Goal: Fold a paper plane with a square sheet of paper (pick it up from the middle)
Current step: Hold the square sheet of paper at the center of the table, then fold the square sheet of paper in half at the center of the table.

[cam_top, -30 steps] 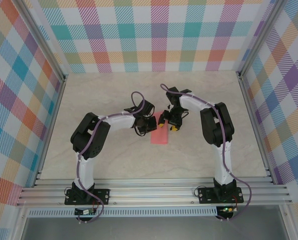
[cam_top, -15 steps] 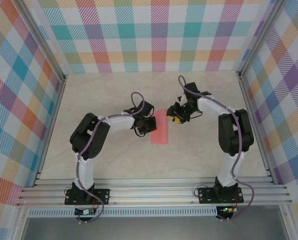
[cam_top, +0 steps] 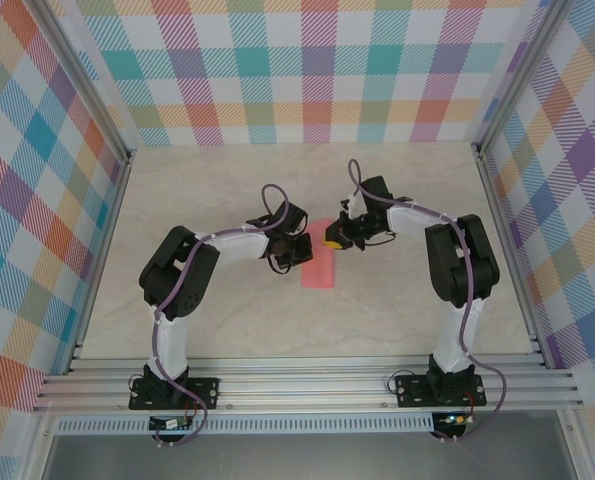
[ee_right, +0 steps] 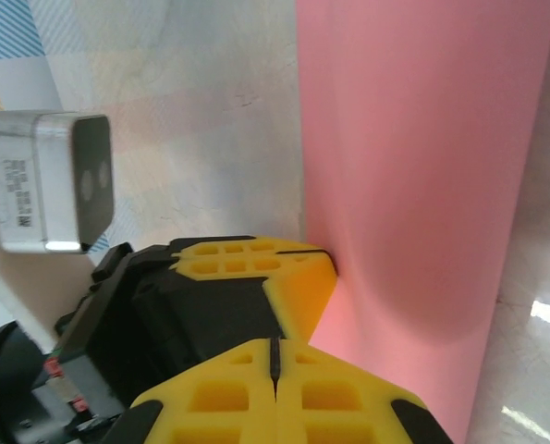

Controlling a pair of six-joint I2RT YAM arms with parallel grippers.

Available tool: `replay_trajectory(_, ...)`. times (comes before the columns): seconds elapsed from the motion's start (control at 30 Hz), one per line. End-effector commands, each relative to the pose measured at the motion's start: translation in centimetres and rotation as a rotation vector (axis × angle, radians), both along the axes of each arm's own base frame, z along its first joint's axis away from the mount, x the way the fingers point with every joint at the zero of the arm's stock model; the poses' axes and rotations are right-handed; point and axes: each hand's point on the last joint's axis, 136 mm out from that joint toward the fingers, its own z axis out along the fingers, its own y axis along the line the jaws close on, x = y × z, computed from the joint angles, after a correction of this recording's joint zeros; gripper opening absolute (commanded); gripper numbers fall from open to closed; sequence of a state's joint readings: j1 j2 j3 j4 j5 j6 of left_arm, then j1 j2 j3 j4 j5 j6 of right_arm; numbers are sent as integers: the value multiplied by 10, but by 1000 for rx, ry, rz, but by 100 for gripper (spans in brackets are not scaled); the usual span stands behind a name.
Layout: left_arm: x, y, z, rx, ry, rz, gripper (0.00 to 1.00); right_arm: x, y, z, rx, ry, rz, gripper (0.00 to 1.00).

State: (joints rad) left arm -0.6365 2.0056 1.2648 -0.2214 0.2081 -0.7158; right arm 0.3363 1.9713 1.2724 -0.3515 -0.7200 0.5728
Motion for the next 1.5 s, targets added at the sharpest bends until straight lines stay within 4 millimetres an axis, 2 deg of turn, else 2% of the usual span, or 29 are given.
replay_trajectory(0.0,-20,7,-23,60,53,-28,0,-3,2,-10,5,-12,42,0)
replay_trajectory(0.1,-20,7,-23,61,53,-30,0,-5,2,-21,-2,4,50,0)
replay_trajectory(0.47,-21,7,-23,67,54,-37,0,-14,-25,-60,-100,0,31,0)
replay_trajectory(0.7,-23,8,-25,69,59,-41,0,-21,-39,-78,-157,-46,53,0)
replay_trajectory(0.8,-23,8,-24,66,60,-41,0,-22,-35,-72,-121,-62,67,0)
replay_trajectory(0.97,-24,8,-25,70,63,-45,0,-14,-20,-19,5,-140,68,0)
replay_trajectory(1.07,-24,7,-25,69,64,-49,0,-17,-15,-5,57,-138,79,0)
replay_trajectory(1.13,-25,8,-26,69,69,-50,0,-21,-13,-6,82,-125,87,0)
replay_trajectory(1.47,-25,7,-26,67,68,-53,0,-40,-22,-50,35,-45,78,0)
